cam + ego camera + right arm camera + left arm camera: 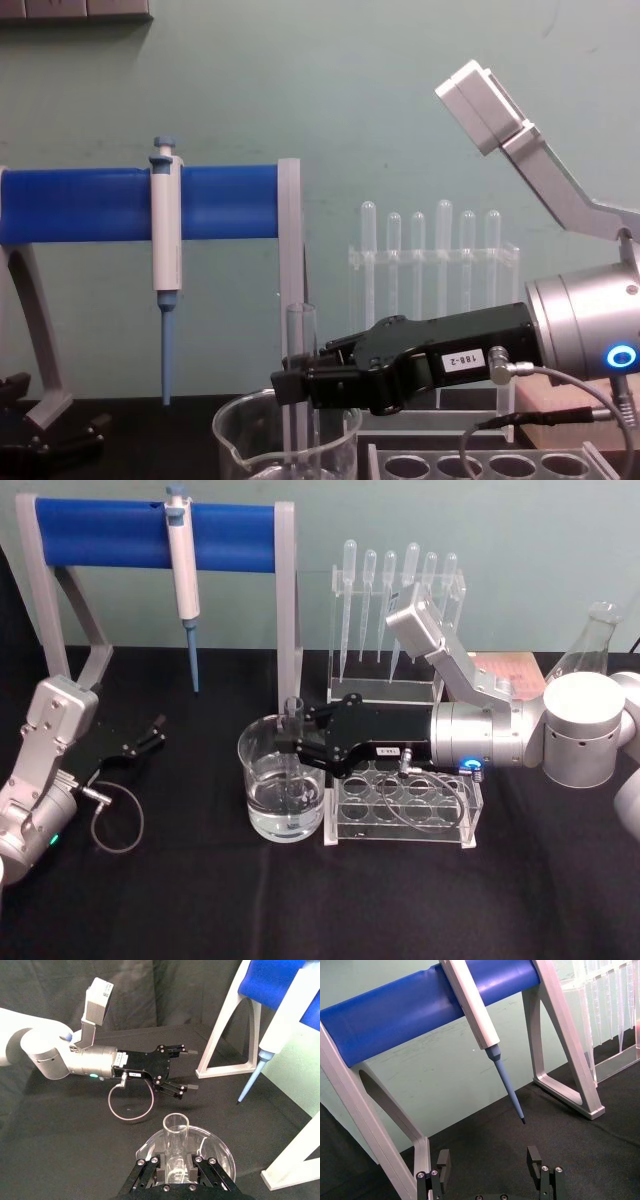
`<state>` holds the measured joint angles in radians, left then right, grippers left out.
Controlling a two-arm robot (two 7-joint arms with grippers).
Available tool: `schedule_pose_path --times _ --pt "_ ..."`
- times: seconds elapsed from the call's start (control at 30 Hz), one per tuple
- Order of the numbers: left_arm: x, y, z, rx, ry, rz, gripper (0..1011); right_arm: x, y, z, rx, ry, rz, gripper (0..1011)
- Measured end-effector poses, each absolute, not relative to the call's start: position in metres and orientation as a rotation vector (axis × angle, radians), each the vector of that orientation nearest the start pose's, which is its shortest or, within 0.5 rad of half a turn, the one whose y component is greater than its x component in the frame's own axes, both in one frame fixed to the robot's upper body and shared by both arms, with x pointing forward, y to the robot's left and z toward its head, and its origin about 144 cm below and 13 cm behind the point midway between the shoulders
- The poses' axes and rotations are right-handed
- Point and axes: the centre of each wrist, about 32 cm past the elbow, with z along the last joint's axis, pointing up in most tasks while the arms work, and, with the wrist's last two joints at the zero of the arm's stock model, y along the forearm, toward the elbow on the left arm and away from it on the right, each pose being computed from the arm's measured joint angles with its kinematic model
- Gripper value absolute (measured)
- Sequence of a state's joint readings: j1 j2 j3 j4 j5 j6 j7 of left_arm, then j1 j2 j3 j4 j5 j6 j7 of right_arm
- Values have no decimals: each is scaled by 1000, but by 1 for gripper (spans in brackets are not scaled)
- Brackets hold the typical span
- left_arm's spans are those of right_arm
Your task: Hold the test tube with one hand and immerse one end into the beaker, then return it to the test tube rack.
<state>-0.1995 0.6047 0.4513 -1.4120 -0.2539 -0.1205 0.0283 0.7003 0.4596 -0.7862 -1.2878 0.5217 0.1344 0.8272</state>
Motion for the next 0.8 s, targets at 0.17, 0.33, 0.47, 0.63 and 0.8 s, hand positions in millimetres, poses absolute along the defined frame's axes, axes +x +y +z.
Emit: schedule_pose_path --times 0.17,0.33,0.47,0.63,0.8 --pt "489 310 1140 304 -285 1248 1000 588 -201 1242 -271 -49 -254 236" --pt "489 310 1140 304 -285 1248 1000 588 -201 1242 -271 -49 -254 236" --pt "489 310 1140 305 -285 1248 1000 588 -201 1242 -271 -49 -254 236" --pt "489 310 1140 304 -285 1248 1000 588 -201 1242 -271 -49 -254 236" --pt "489 310 1140 304 -285 1248 1000 588 -201 1242 -271 -49 -254 236"
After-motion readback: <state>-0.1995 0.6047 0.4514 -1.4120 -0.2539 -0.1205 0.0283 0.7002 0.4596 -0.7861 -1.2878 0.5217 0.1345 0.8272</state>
